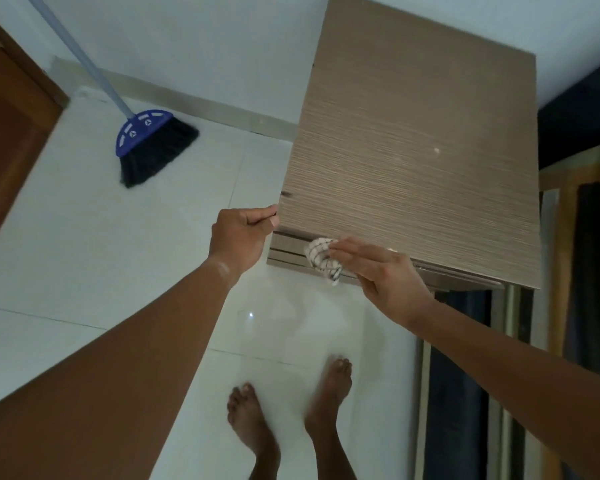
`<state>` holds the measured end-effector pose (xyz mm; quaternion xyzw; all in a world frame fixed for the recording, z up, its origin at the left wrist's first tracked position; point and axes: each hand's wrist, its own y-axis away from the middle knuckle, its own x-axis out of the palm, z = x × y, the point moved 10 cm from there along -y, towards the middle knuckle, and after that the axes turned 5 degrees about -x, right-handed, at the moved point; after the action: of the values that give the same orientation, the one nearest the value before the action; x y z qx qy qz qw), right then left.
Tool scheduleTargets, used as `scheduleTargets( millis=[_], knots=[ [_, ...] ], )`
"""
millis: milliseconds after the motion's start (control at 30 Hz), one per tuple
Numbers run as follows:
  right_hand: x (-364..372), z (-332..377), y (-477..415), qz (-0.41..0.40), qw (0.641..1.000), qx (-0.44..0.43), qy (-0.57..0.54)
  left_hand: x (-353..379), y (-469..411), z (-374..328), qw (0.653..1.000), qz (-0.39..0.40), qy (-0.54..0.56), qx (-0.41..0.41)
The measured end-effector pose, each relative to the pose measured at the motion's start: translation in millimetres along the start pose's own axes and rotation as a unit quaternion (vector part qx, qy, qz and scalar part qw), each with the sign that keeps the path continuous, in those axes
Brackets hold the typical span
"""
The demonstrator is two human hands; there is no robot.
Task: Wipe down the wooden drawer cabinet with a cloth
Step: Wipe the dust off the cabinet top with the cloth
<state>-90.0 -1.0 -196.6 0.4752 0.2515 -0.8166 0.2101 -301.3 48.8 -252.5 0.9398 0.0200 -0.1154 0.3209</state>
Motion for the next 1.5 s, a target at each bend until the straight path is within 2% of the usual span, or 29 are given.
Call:
scheduleTargets(
  millis=[67,133,200,267,367,400,533,600,667,733,767,833,900,933,1000,1067,1233,1400,1500],
  knots=[
    [-21.1,-5.1,-5.8,-0.084,0.992,0.091,-0.033,-0.2,2.7,10.1,1.000,-0.005,0.008,-0.008],
    [-44.9,-12.4,-16.7,-0.207,0.955,0.200,-0.076,0.2,4.9,14.7,1.000,-0.014,0.006,-0.009],
    [-54.0,-14.5,-33.7,-0.281,0.920,0.254,-0.099,-0.3,5.8,13.6,1.000,-0.023,0.006,-0.004],
    [-34.2,-12.2,-60.5,-0.241,0.933,0.250,-0.096,-0.3,6.7,12.8,1.000,-0.023,0.014,-0.007],
    [28.0,9.4,-87.1,-0.071,0.981,0.179,0.025,-0.2,7.7,13.7,0.999,-0.021,0.021,-0.018],
    [40.8,15.2,-89.9,-0.045,0.986,0.146,0.060,-1.2,7.9,15.0,0.999,-0.020,0.031,-0.025],
    [48.9,23.3,-86.2,-0.004,0.997,0.017,0.076,0.2,18.6,26.1,0.990,0.028,0.109,-0.079],
    [47.3,18.2,-73.7,0.017,0.997,-0.007,0.070,-4.4,22.9,28.7,0.988,0.021,0.126,-0.086],
    [34.2,-1.6,-56.1,0.000,0.997,0.040,0.067,-9.0,25.3,17.6,0.997,-0.020,0.070,-0.037],
    [13.4,-33.9,-41.9,-0.018,0.986,0.145,0.082,-2.5,29.8,-9.8,0.994,-0.068,-0.062,0.053],
    [4.2,-53.1,-38.5,-0.015,0.973,0.209,0.094,9.0,35.4,-25.5,0.983,-0.080,-0.133,0.100],
    [-7.0,-87.8,-42.6,0.015,0.944,0.309,0.118,41.5,46.0,-50.6,0.928,-0.107,-0.304,0.189],
    [-10.5,-109.2,-53.9,0.050,0.935,0.324,0.138,79.4,57.7,-61.6,0.851,-0.135,-0.444,0.245],
    [-11.8,-116.5,-58.5,0.054,0.937,0.314,0.143,94.8,62.2,-60.4,0.832,-0.141,-0.473,0.253],
    [-19.7,-133.7,-58.0,0.029,0.936,0.321,0.141,117.0,68.1,-50.8,0.823,-0.142,-0.491,0.249],
    [-33.8,-155.7,-39.2,-0.006,0.919,0.367,0.143,130.0,70.7,-37.0,0.819,-0.150,-0.503,0.230],
    [-81.8,-199.8,51.8,-0.057,0.880,0.447,0.149,133.5,70.5,-28.0,0.823,-0.182,-0.501,0.197],
    [-110.6,-201.2,152.1,-0.113,0.838,0.508,0.165,136.8,75.4,-29.9,0.833,-0.196,-0.489,0.172],
    [-108.5,-193.3,168.6,-0.128,0.836,0.502,0.179,137.2,75.5,-28.7,0.845,-0.202,-0.462,0.176]
  ],
)
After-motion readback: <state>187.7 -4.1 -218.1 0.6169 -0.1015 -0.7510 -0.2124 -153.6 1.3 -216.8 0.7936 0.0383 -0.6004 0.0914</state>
